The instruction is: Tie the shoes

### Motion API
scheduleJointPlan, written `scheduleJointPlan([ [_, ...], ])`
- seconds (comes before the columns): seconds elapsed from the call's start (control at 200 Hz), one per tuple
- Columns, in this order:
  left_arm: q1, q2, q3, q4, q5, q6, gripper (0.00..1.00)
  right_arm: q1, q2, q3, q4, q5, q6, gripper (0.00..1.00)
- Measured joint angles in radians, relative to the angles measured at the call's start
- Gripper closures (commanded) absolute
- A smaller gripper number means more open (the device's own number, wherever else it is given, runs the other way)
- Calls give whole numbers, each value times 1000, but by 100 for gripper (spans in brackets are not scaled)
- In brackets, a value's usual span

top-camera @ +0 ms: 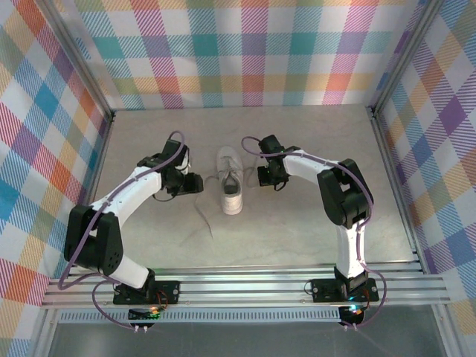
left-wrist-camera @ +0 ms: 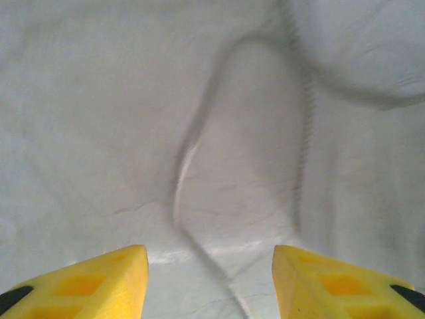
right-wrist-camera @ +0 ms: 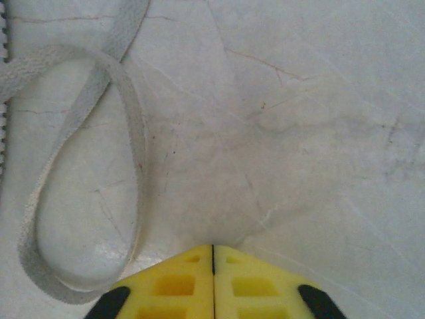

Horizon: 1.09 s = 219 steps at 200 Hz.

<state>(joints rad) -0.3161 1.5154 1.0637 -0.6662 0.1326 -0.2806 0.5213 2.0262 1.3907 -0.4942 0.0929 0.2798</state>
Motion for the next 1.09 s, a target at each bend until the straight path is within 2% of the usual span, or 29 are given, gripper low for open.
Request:
scheduleJointPlan([
  [0.235,-18,115,-131,78,27,-84,49,-10,-71,-45,3,46,-11,100],
  [0.3,-22,144,-130,88,14,-99,51,-13,-96,-45,6,46,-11,92],
  [0.345,-22,146,-126,85,10,-105,58,-13,-110,-44,9,45,-10,86],
  [0.425,-22,155,-119,66,-18,-120,88,-18,-119,-44,17,35,3,71],
  [0.47,-19,159,-114,48,-44,-119,100,-18,-118,-44,19,29,4,64],
  [0.55,-14,153,-111,33,-67,-112,100,-14,-116,-42,18,16,11,57],
  [0.655,-4,145,-95,33,-70,-94,100,0,-79,-6,9,1,20,54],
  [0.775,37,90,-11,-8,-64,-56,100,19,-16,39,3,-7,20,53],
  [0.955,101,-18,232,-50,-63,-4,100,29,65,94,-13,0,24,56],
  [1.005,109,-38,293,-50,-59,6,100,29,71,109,-17,-3,27,60],
  [1.095,112,-56,381,-51,-35,16,100,29,95,140,-37,13,41,76],
])
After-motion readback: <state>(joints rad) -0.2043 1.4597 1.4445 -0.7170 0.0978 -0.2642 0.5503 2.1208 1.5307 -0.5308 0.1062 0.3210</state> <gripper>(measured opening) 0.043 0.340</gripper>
